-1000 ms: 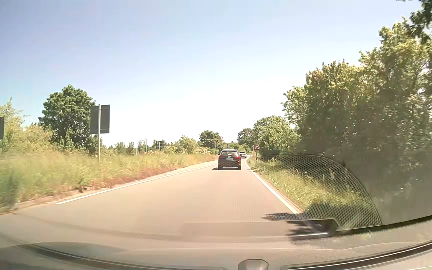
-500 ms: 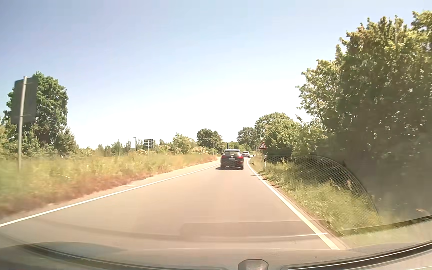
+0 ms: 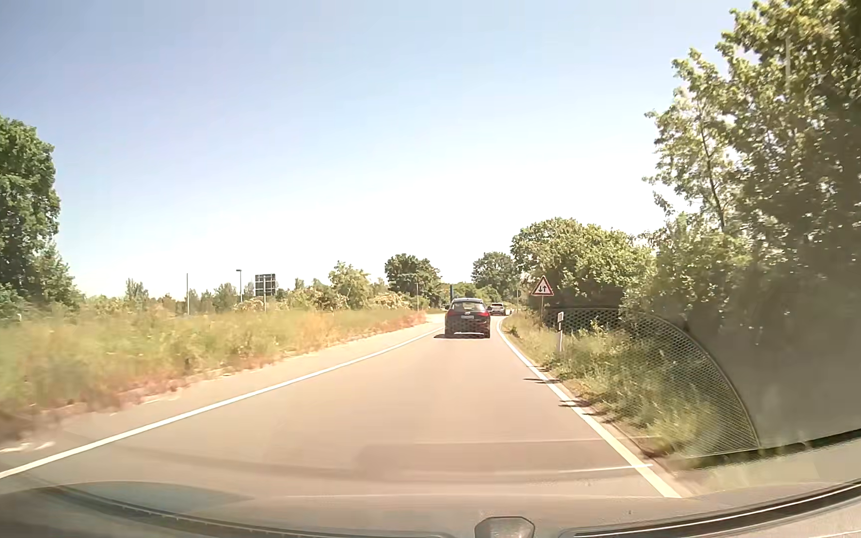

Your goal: Follow the waypoints while adhering to traffic rules and regulations

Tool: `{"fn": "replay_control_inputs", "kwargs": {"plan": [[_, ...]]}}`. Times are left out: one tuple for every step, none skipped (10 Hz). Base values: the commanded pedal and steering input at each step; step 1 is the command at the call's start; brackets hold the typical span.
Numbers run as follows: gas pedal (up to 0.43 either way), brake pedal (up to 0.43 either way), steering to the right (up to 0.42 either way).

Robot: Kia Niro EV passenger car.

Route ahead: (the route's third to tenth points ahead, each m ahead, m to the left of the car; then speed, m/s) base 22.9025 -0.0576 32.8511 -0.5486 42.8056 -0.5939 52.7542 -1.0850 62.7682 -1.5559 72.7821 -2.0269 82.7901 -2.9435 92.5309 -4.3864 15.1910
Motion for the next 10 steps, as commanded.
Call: {"fn": "replay_control_inputs", "kwargs": {"plan": [[0.059, 0.030, 0.004], [0.059, 0.030, 0.004], [0.059, 0.030, 0.004], [0.059, 0.030, 0.005], [0.059, 0.030, 0.005], [0.059, 0.030, 0.006], [0.059, 0.030, 0.007], [0.059, 0.030, 0.008], [0.059, 0.030, 0.008], [0.059, 0.030, 0.008]]}}
